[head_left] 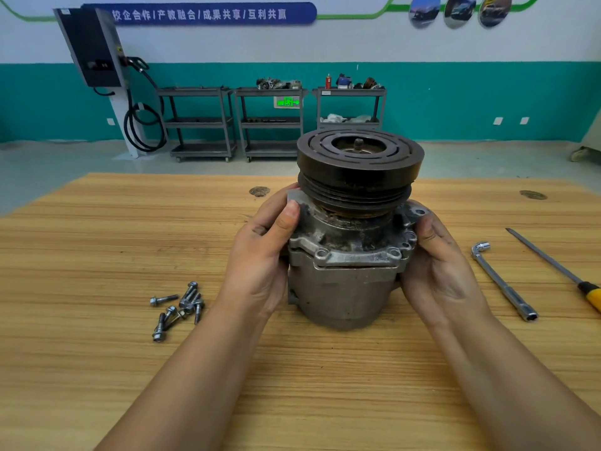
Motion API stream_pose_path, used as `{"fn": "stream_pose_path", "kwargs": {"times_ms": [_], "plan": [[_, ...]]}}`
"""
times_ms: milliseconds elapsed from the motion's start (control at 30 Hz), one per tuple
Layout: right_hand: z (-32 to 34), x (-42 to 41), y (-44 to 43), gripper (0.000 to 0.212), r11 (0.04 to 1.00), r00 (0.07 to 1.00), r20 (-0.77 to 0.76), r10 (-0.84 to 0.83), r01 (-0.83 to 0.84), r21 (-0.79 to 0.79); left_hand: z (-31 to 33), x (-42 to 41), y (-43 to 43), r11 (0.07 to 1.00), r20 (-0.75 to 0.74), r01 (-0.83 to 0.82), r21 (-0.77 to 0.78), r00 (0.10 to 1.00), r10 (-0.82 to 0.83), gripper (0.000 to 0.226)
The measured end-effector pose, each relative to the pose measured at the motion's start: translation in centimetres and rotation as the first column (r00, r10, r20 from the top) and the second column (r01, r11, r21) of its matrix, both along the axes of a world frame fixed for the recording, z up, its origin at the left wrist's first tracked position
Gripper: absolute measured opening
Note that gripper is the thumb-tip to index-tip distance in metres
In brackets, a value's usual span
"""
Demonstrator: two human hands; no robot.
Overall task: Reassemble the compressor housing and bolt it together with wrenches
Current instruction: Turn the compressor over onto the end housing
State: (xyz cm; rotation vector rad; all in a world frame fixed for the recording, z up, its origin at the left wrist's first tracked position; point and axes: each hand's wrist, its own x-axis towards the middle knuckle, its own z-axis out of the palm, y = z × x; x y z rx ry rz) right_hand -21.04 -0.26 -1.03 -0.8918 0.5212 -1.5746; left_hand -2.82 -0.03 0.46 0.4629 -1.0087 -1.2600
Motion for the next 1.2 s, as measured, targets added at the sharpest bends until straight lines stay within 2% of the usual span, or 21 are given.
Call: {"fn": "stream_pose_path", "kwargs": {"times_ms": [100, 300, 600, 833, 1000, 1200], "plan": [[0.2, 0.2, 0.1, 0.024, 1.0, 0.998, 0.06, 0.025, -0.024, -0.017, 0.1, 0.0, 0.1, 1.0, -0.012, 0.008, -0.008, 1.0, -0.008, 0.035], [0.3, 0.5, 0.3, 0.026, 0.998, 0.996, 0.069, 0.052, -0.048, -0.048, 0.2, 0.2, 0.3, 1.0, -0.006, 0.011, -0.023, 1.0, -0.011, 0.043], [-0.4, 0.4, -0.2, 0.032, 1.0, 0.999, 0.044, 0.015, -0.016, 0.024, -0.3, 0.2, 0.1, 0.998, -0.011, -0.006, 0.061, 1.0, 0.007, 0.041], [-0.4, 0.5, -0.2, 0.025, 0.999, 0.999, -0.007, -0.037, 0.037, 0.031, -0.4, 0.5, 0.1, 0.992, 0.098, -0.093, 0.082, 0.992, 0.085, 0.035], [-0.2, 0.5, -0.2, 0.02, 0.992, 0.982, -0.145, -0.118, 0.123, 0.024, -0.4, 0.1, -0.2, 0.975, 0.193, -0.188, 0.119, 0.968, 0.163, 0.054], [-0.1, 0.4, -0.1, 0.024, 0.991, 0.975, -0.182, -0.126, 0.132, 0.02, -0.8, 0.3, -0.2, 0.97, 0.277, -0.222, 0.098, 0.942, 0.188, 0.06]]}}
